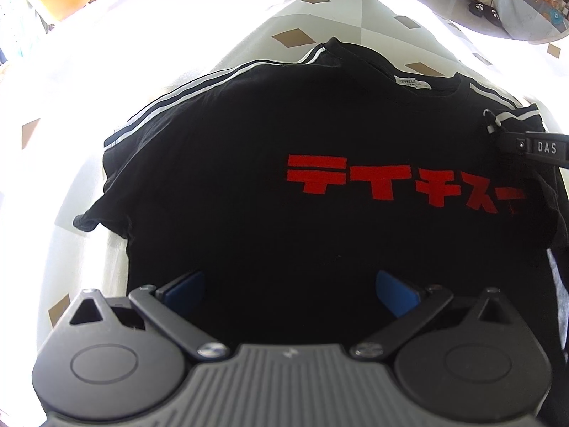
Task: Fold clothes
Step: 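Open the right gripper and lift it off the folded side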
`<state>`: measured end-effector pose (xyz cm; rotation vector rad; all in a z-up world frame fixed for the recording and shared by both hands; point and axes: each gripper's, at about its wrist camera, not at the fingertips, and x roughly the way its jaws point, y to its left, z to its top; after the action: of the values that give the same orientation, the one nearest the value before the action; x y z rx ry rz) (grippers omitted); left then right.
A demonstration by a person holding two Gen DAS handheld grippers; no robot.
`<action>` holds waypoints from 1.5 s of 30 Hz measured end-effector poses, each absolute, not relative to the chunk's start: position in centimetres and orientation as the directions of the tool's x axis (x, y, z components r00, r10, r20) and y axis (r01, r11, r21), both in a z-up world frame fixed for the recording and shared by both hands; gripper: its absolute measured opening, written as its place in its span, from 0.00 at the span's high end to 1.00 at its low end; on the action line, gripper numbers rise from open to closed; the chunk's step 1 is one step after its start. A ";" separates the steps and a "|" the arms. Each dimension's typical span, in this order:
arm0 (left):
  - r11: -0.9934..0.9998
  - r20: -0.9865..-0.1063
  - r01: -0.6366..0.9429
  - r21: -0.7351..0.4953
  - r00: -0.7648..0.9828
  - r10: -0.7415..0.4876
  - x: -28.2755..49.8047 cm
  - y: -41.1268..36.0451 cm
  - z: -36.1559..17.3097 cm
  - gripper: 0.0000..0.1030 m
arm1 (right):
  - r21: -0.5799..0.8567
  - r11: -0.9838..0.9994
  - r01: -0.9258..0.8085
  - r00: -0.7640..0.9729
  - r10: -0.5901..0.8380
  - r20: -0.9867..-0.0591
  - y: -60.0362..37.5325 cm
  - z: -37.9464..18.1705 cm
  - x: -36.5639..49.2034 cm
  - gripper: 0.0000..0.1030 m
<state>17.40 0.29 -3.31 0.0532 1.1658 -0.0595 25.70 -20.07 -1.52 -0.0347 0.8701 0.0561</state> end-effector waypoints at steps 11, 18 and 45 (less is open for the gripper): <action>0.996 -0.920 0.081 0.027 0.393 -0.007 17.5 0.1 -3.4 0.00 | 0.048 0.996 -0.080 0.642 0.089 -0.761 -18.8 -1.8 26.7 0.92; 0.999 -0.910 0.031 0.011 0.415 -0.003 17.8 1.3 -2.6 0.00 | -0.009 0.991 -0.130 0.669 0.081 -0.739 -17.2 -1.7 24.8 0.71; 0.941 -0.911 -0.294 -0.167 0.411 -0.033 21.0 12.3 -3.3 0.00 | -0.070 0.970 -0.232 0.783 0.143 -0.606 -15.4 -5.7 18.2 0.37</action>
<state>20.96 12.30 -3.28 -0.3235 1.1405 0.1675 18.21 -15.42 -5.69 -0.1441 0.6409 0.2030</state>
